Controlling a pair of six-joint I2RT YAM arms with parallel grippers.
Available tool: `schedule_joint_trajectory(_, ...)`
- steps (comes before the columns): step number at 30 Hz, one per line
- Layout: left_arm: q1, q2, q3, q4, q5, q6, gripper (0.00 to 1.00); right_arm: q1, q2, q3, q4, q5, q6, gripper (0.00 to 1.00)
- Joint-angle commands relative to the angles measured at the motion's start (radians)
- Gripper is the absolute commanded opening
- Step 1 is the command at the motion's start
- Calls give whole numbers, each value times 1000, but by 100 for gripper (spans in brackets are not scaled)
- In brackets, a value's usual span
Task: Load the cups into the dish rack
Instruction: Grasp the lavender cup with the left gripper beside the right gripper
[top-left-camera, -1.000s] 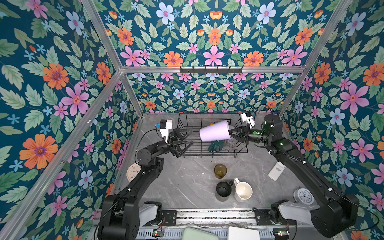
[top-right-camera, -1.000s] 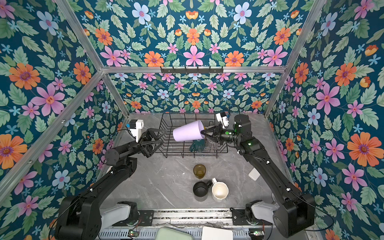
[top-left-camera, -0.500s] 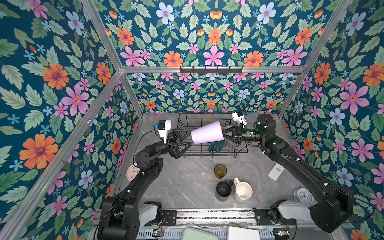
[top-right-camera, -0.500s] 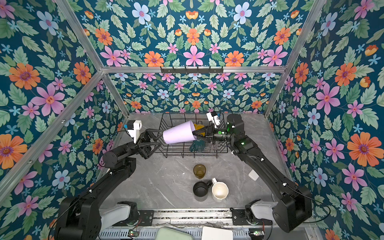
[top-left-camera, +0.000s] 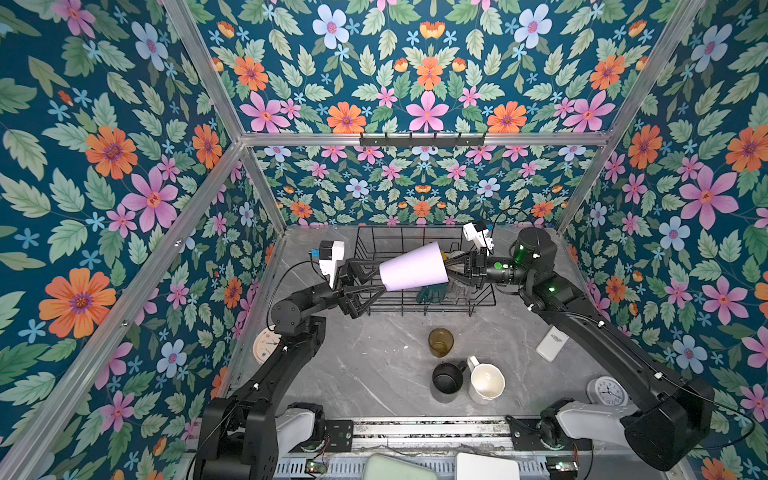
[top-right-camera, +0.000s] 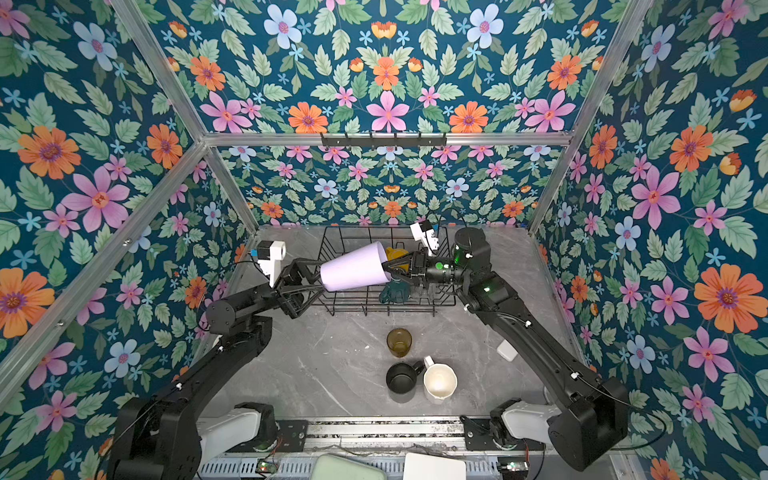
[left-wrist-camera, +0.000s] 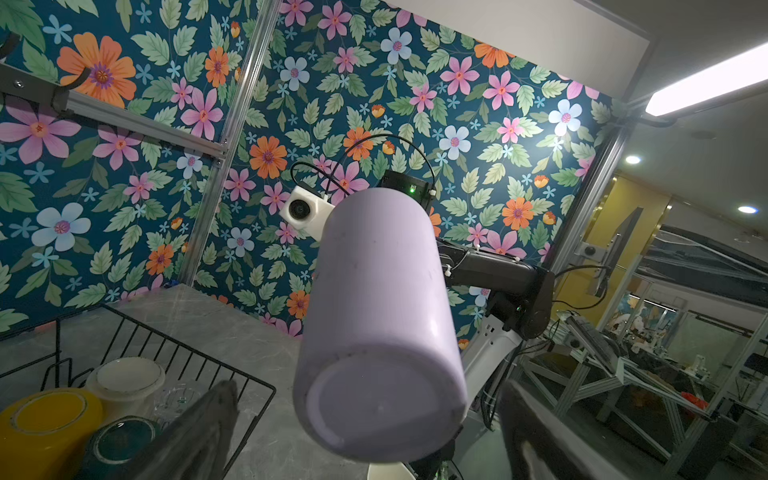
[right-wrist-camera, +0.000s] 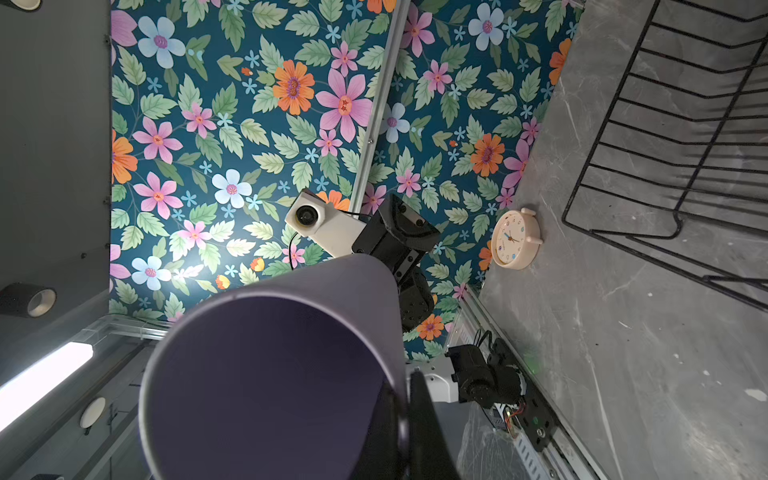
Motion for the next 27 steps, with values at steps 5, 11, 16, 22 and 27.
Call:
schedule_joint_trajectory(5,1,-10,2,1,11,17,98,36,41,25,73,3,3,0)
schedule_joint_trajectory(11,1,-13,2,1,16,17,98,74,94,55,103,8,10,0)
schedule_joint_trajectory(16,1,-16,2,4,22,17,97,99,139,64,157,9,30,0)
schedule_joint_trajectory(22,1,-14,3,8,28,14,93,108,165,66,202,6,53,0)
schedule_joint_trajectory(27,1,-3,2,46,36,-12,87,108,185,74,220,-16,67,0)
